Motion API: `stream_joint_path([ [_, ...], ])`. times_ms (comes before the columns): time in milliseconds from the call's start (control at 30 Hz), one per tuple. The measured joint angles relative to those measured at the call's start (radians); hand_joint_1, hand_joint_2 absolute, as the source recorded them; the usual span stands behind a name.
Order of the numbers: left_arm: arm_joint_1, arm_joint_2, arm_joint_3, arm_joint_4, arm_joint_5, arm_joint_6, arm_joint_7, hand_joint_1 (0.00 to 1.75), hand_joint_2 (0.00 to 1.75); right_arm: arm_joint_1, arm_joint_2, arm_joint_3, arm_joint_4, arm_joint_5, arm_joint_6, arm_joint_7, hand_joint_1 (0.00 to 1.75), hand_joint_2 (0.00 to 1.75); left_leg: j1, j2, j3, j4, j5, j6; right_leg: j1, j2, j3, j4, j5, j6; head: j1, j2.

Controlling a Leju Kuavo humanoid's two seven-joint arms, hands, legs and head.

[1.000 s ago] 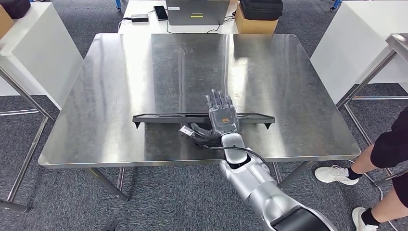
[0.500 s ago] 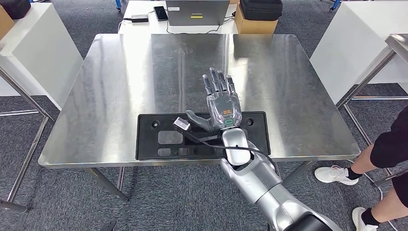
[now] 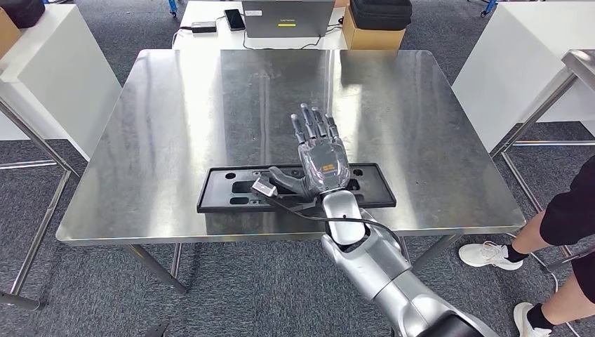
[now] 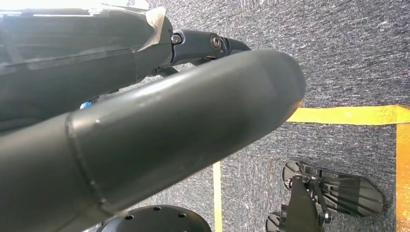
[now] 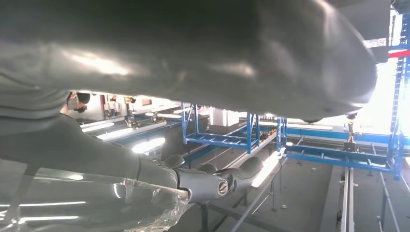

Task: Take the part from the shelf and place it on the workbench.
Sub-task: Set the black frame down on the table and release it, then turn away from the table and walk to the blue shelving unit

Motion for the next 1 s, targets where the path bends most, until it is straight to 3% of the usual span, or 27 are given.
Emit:
stream_joint_path([
  [133, 0.0, 0.001, 0.002, 0.0, -0.003, 0.0, 0.0, 0.0, 0.0, 0.007, 0.012, -0.025, 0.005, -0.003, -0.022, -0.049, 0.0, 0.0, 0.0, 0.0, 0.0, 0.0, 0.0, 0.0, 0.0, 0.0, 0.0, 0.0, 0.0, 0.0, 0.0, 0.0],
  [267, 0.0, 0.001, 0.004, 0.0, -0.012, 0.0, 0.0, 0.0, 0.0, 0.027, 0.04, -0.075, 0.006, -0.071, -0.084, -0.166, 0.0, 0.0, 0.0, 0.0, 0.0, 0.0, 0.0, 0.0, 0.0, 0.0, 0.0, 0.0, 0.0, 0.0, 0.0, 0.0],
  [467, 0.0, 0.001, 0.011, 0.0, -0.021, 0.0, 0.0, 0.0, 0.0, 0.076, 0.07, -0.122, -0.049, -0.427, -0.202, -0.458, 0.0, 0.0, 0.0, 0.0, 0.0, 0.0, 0.0, 0.0, 0.0, 0.0, 0.0, 0.0, 0.0, 0.0, 0.0, 0.0],
  [633, 0.0, 0.001, 0.021, 0.0, -0.022, 0.002, 0.0, 0.0, 0.0, 0.102, 0.078, -0.136, -0.097, -0.531, -0.22, -0.537, 0.0, 0.0, 0.0, 0.0, 0.001, 0.0, 0.0, 0.0, 0.0, 0.0, -0.003, 0.0, 0.0, 0.0, 0.0, 0.0],
  [767, 0.001, 0.001, 0.029, 0.0, -0.022, 0.012, 0.0, 0.0, 0.0, 0.15, 0.084, -0.147, -0.186, -0.907, -0.207, -0.808, 0.0, 0.0, 0.0, 0.0, 0.001, 0.0, 0.0, 0.0, 0.0, 0.0, -0.004, 0.0, 0.0, 0.0, 0.0, 0.0],
  [833, 0.003, 0.002, 0.035, 0.0, -0.02, 0.016, 0.0, 0.0, 0.0, 0.188, 0.081, -0.146, -0.253, -1.158, -0.132, -0.922, 0.0, 0.0, 0.0, 0.0, 0.001, 0.0, 0.0, 0.0, 0.0, 0.0, -0.005, 0.0, -0.001, -0.001, 0.0, 0.0],
  [933, 0.011, 0.003, 0.049, 0.0, -0.012, 0.023, 0.0, 0.0, 0.0, 0.266, 0.066, -0.145, -0.382, -1.507, 0.067, -1.002, 0.0, 0.0, 0.0, 0.0, 0.001, 0.0, -0.001, 0.0, 0.0, 0.0, -0.005, 0.0, -0.001, -0.001, 0.0, 0.0],
  [1000, 0.017, 0.004, 0.056, 0.0, -0.009, 0.025, 0.0, 0.0, 0.0, 0.312, 0.054, -0.145, -0.458, -1.611, 0.14, -1.019, 0.0, 0.0, 0.0, 0.0, 0.0, 0.0, -0.001, -0.001, 0.0, 0.0, -0.005, 0.0, -0.001, -0.001, 0.0, 0.0],
])
